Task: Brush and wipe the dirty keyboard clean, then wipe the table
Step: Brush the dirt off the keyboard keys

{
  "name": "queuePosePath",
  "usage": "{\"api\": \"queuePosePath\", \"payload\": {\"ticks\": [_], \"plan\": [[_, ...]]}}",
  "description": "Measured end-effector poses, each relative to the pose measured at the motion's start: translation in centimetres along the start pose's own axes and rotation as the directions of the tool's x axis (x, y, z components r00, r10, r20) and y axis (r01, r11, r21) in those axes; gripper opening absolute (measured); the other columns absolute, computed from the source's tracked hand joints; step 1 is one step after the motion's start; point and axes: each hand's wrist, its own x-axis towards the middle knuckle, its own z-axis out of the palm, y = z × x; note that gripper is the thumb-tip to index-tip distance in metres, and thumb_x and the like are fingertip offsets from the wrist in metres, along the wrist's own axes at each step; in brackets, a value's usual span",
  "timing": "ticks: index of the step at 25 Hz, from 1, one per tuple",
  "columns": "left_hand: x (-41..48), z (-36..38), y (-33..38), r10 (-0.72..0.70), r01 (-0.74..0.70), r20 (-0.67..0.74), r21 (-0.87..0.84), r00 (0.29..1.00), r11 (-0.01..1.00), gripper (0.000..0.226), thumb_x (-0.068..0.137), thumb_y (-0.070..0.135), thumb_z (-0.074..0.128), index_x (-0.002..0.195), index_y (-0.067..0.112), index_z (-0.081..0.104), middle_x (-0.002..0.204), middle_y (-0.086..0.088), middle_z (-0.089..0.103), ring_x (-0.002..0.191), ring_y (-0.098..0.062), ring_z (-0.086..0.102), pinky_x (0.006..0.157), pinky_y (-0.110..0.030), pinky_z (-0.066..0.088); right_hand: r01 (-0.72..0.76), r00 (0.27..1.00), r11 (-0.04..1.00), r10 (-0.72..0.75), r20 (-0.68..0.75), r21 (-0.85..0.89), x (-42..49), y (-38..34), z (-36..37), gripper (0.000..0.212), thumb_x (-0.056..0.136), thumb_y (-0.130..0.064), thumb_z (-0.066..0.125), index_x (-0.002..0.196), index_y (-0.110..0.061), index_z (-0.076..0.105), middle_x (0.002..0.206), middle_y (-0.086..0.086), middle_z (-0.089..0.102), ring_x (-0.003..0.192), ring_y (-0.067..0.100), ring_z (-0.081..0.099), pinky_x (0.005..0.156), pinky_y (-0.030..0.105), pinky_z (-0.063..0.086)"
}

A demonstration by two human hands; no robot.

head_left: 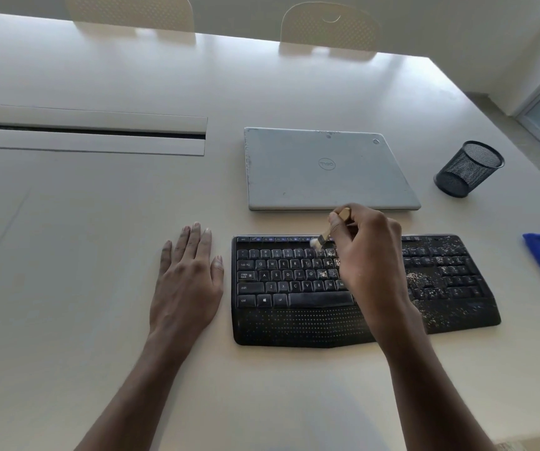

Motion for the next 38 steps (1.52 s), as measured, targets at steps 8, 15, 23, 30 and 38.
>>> {"api": "queuePosePath", "payload": {"ticks": [8, 15, 23, 30, 38], "plan": [[0.0, -0.1, 0.0, 0.004, -0.004, 0.004, 0.002, 1.0, 1.0, 0.061, 0.107, 0.036, 0.031, 0.162, 0.011, 0.033, 0.171, -0.009, 0.027, 0.161, -0.02, 0.018, 0.132, -0.044, 0.009, -0.004, 1.0, 0.999, 0.005, 0.024, -0.055, -0.1, 0.0, 0.0, 0.027, 0.103, -0.022, 0.061, 0.079, -0.011, 0.066, 0.068, -0.003, 0.065, 0.054, 0.005, 0.056, 0.051, 0.011, 0.04], [0.0, -0.1, 0.1, 0.004, -0.004, 0.009, 0.01, 1.0, 1.0, 0.066, 0.103, 0.04, 0.026, 0.162, 0.012, 0.033, 0.171, -0.008, 0.027, 0.161, -0.02, 0.018, 0.132, -0.042, 0.008, 0.036, 0.994, 0.999, -0.034, 0.101, -0.019, -0.2, -1.0, 0.4, 0.023, 0.104, -0.021, 0.059, 0.088, -0.007, 0.068, 0.074, -0.004, 0.062, 0.057, -0.002, 0.059, 0.05, 0.006, 0.04], [0.0, -0.3, 0.0, 0.004, -0.004, 0.018, 0.002, 1.0, 1.0, 0.067, 0.103, 0.041, 0.025, 0.163, 0.012, 0.032, 0.171, -0.008, 0.026, 0.161, -0.019, 0.017, 0.132, -0.042, 0.008, 0.244, 0.861, 0.954, -0.295, 0.415, 0.173, 3.5, -2.2, 1.2, 0.018, 0.098, 0.001, 0.063, 0.098, -0.014, 0.072, 0.092, -0.009, 0.072, 0.084, -0.012, 0.066, 0.077, 0.005, 0.049], [0.0, -0.1, 0.0, 0.001, -0.001, 0.013, 0.013, 1.0, 1.0, 0.066, 0.103, 0.041, 0.026, 0.162, 0.012, 0.033, 0.171, -0.008, 0.027, 0.161, -0.019, 0.018, 0.132, -0.045, 0.011, 0.189, 0.9, 0.98, -0.145, 0.411, -0.067, 4.9, -0.9, -0.9, 0.015, 0.102, -0.008, 0.06, 0.099, -0.017, 0.072, 0.096, -0.005, 0.072, 0.083, 0.005, 0.069, 0.062, 0.012, 0.052], [0.0, -0.2, 0.1, 0.005, -0.005, 0.016, 0.014, 1.0, 1.0, 0.066, 0.103, 0.041, 0.025, 0.163, 0.012, 0.032, 0.172, -0.008, 0.026, 0.161, -0.019, 0.017, 0.132, -0.044, 0.01, 0.113, 0.88, 0.993, -0.121, 0.458, 0.046, 4.2, -1.8, 0.3, 0.014, 0.102, -0.01, 0.059, 0.101, -0.016, 0.071, 0.098, -0.004, 0.073, 0.089, 0.007, 0.07, 0.087, 0.028, 0.059]]}}
